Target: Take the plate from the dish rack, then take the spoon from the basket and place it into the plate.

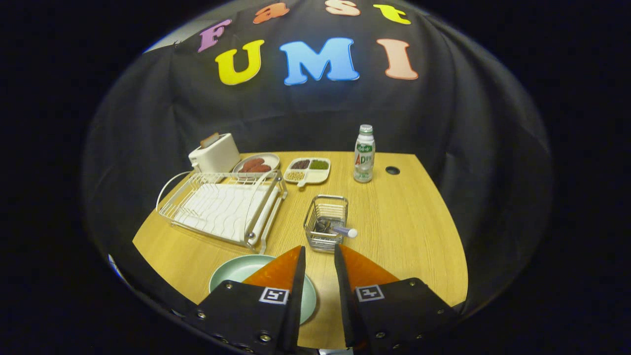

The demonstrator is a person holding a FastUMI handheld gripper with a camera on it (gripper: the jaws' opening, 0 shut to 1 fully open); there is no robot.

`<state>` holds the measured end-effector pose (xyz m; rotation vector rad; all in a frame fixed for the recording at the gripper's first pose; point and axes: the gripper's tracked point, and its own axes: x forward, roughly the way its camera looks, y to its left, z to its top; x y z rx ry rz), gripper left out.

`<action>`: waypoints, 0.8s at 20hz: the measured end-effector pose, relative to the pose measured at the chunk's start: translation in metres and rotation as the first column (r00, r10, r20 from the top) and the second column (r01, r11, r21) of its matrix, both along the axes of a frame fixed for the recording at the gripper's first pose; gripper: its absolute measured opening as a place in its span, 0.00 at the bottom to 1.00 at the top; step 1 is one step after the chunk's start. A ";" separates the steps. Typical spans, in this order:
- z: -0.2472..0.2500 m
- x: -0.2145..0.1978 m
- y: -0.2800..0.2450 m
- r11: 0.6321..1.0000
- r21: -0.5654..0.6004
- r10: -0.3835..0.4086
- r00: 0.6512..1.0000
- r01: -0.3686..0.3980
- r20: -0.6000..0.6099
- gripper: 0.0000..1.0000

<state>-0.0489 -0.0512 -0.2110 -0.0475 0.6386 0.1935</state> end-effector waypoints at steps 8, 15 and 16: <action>0.070 0.019 -0.034 0.998 0.007 -0.056 0.938 0.057 0.343 0.35; 0.063 0.021 -0.015 0.994 0.048 0.065 0.893 -0.096 0.445 0.46; 0.056 0.026 -0.021 0.995 0.044 0.058 0.889 -0.087 0.454 0.45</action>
